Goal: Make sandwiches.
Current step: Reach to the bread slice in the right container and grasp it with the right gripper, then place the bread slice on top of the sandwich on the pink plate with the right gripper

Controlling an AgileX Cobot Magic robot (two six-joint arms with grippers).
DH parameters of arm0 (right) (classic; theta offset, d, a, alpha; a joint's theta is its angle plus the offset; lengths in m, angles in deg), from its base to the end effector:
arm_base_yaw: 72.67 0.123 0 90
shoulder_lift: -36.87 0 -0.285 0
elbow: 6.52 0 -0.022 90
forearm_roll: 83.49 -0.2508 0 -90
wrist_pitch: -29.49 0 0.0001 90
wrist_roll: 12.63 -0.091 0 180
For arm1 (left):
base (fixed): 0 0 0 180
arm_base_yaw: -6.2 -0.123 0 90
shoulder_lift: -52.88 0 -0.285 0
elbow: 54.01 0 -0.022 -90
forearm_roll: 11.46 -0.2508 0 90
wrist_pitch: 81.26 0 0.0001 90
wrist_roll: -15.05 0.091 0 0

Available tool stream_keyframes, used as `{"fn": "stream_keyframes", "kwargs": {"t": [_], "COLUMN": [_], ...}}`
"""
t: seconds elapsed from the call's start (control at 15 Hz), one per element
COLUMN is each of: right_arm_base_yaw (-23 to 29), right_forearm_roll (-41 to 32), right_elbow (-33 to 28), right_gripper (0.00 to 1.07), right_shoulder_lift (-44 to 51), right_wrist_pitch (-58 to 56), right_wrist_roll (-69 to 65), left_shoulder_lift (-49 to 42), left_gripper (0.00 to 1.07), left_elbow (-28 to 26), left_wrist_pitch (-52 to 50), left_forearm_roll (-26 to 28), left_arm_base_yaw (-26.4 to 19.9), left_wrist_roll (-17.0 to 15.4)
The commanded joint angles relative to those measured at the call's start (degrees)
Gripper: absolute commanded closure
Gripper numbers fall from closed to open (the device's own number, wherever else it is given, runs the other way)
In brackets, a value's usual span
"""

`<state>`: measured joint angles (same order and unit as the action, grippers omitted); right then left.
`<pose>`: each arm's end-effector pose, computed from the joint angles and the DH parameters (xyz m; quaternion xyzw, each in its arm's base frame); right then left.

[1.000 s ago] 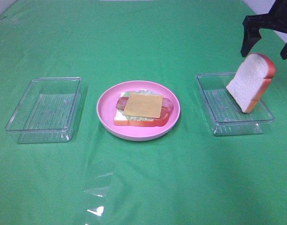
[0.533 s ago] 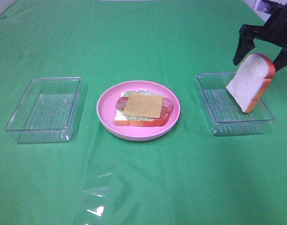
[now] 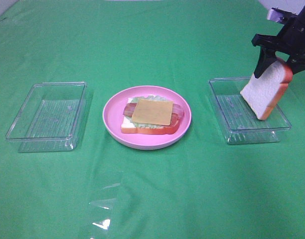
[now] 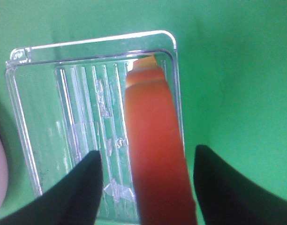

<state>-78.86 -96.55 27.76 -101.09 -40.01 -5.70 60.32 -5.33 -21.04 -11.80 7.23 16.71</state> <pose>0.4711 -0.0317 0.1877 0.0270 0.9919 0.1012 0.0711 -0.0051 0.0006 0.2775 0.0198 0.8494 0.0059 0.5274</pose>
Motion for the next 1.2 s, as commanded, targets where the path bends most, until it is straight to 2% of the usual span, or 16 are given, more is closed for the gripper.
{"fn": "stream_keyframes", "kwargs": {"t": [0.07,0.67,0.73,0.8,0.87,0.93,1.2], "right_arm_base_yaw": [0.06,0.06,0.06,0.06,0.06,0.06,0.06], "right_forearm_roll": [0.97,1.15,1.49,1.55,1.72,1.72,1.6], "right_elbow": [0.06,0.06,0.06,0.06,0.06,0.06,0.06], "right_gripper": [0.6,0.62,0.69,0.82,1.01,1.07,1.07], "right_shoulder_lift": [-0.11,0.34,0.34,0.34,0.4,0.4,2.46], "right_wrist_pitch": [-4.01,-4.01,-4.01,-4.01,-4.01,-4.01,-4.01], "right_wrist_roll": [0.46,0.46,-0.52,-3.72,-7.22,-7.73,-10.08], "left_shoulder_lift": [-0.86,-0.86,-0.86,-0.86,-0.86,-0.86,-0.86], "left_gripper": [0.09,0.09,0.09,0.09,0.09,0.09,0.09], "left_elbow": [0.17,0.17,0.17,0.17,0.17,0.17,0.17], "left_wrist_pitch": [0.0,0.0,0.0,0.0,0.0,0.0,0.0], "left_forearm_roll": [-0.34,-0.4,-0.4,-0.4,-0.4,-0.4,-0.4], "left_arm_base_yaw": [0.06,0.06,0.06,0.06,0.06,0.06,0.06], "left_wrist_roll": [-0.34,-0.34,-0.34,-0.34,-0.34,-0.34,-0.34]}}
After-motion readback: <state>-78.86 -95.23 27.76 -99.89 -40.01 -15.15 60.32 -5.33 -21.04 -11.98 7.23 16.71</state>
